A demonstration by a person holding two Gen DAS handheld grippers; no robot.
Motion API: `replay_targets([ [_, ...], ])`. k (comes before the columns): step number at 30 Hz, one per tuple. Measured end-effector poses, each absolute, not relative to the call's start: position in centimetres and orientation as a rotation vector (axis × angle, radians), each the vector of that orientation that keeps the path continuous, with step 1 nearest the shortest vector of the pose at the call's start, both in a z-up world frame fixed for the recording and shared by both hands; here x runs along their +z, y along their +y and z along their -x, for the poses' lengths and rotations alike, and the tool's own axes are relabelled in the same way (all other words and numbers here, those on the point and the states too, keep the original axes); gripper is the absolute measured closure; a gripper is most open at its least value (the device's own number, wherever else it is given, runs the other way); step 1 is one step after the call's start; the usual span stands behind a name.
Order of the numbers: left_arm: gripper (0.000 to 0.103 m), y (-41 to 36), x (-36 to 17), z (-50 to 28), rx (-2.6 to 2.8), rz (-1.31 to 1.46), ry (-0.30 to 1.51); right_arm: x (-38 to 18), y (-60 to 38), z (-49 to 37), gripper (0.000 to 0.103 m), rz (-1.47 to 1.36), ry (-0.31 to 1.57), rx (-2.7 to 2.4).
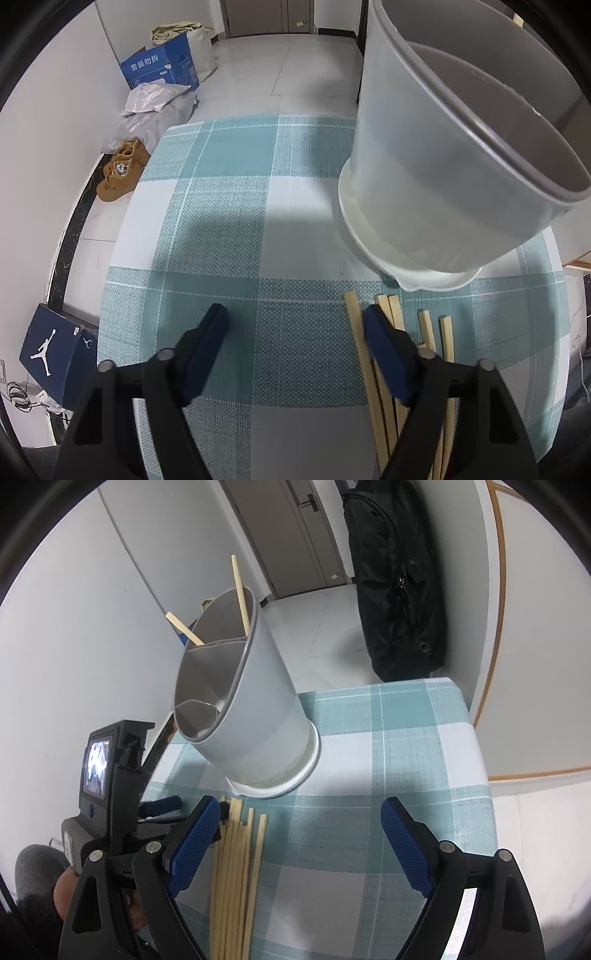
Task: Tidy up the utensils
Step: 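Close the left tool on a chopstick while the right tool grasps another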
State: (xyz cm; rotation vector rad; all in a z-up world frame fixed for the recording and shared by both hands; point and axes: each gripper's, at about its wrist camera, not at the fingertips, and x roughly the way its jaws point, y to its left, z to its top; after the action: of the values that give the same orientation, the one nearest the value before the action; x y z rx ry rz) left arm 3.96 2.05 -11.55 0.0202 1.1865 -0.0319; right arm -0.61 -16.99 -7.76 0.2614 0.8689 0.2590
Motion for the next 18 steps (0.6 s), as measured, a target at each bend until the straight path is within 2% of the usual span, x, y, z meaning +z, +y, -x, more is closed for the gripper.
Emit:
replay_targets([
  [4,0.051,1.9,-11.5,-4.1,-0.035,-0.027,1.19,-7.9,-16.9,0.6,0.014,-0.257,0.883,0.266],
  [6,0.061,2.0,-11.7,-4.6,-0.042,-0.038,1.2,-8.0,-16.8,0.6,0.014,-0.254,0.891,0.271],
  [8,0.076,1.8,-11.6,-4.5,-0.049,-0.043,1.208,-8.1,-16.6,0.6,0.014,-0.25,0.899,0.276],
  [10,0.084,1.9,-11.6,-4.4,-0.057,-0.042,1.208,-8.4,-16.5,0.6,0.014,-0.243,0.907,0.28],
  [11,0.095,1.9,-11.6,-4.5,-0.06,-0.037,1.209,-8.5,-16.4,0.6,0.014,-0.238,0.911,0.281],
  [13,0.1,2.3,-11.6,-4.7,-0.066,-0.018,1.215,-8.9,-16.2,0.6,0.014,-0.229,0.923,0.282],
  [18,0.101,3.1,-11.4,-4.7,-0.084,0.04,1.223,-10.1,-15.5,0.4,0.022,-0.212,0.966,0.292],
])
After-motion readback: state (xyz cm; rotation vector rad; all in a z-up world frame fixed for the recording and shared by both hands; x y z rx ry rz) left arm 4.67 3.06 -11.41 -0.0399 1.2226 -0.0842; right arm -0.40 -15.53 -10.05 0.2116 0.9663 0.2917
